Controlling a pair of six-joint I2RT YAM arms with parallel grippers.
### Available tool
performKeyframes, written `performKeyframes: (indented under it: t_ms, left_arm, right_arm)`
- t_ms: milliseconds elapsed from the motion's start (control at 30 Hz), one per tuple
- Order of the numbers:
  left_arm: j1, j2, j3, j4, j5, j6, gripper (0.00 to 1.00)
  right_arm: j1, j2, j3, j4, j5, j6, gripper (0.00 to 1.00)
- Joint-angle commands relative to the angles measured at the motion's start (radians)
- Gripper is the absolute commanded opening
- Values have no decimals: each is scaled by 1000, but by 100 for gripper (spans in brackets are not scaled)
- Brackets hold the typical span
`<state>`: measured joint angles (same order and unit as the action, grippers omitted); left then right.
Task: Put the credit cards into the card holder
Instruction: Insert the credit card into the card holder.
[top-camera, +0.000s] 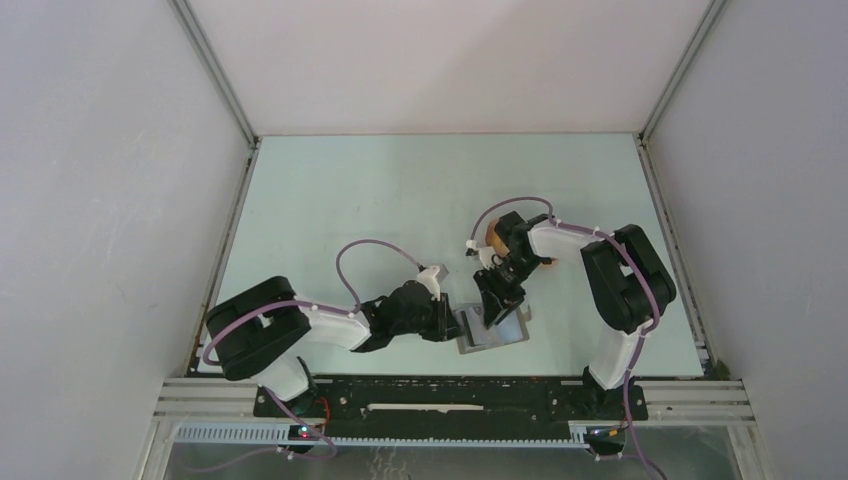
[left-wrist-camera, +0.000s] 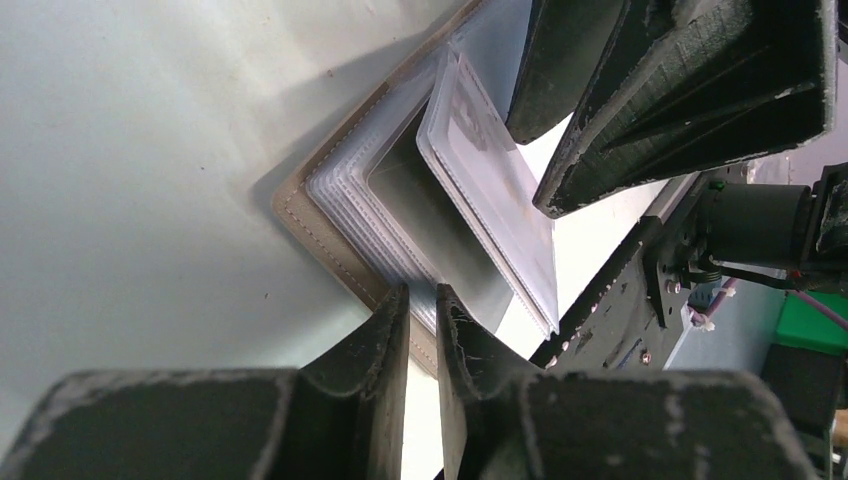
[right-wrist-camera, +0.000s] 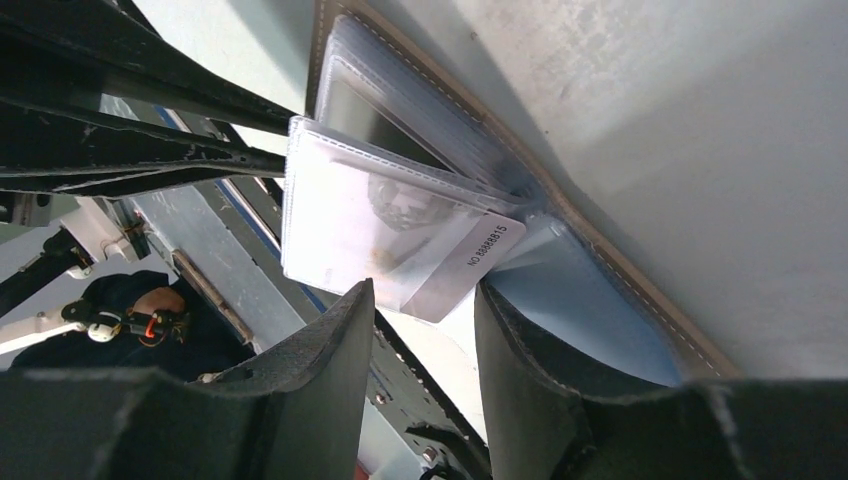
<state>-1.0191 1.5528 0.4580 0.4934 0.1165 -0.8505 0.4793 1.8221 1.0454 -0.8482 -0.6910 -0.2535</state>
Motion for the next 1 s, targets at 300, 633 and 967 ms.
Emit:
performKeyframes:
  t_ms: [300, 633, 967]
  left_arm:
    - [-12, 19, -5, 37, 12, -15, 20]
    - [-10, -43, -10, -47, -36, 7, 24]
    - [-10, -180, -23, -144, -93, 52, 29]
  right_arm:
    - [3, 10, 55, -44, -186, -37, 49]
    - [-24, -60, 52, -52, -122, -77, 48]
    - [-25, -46, 52, -38, -61, -64, 49]
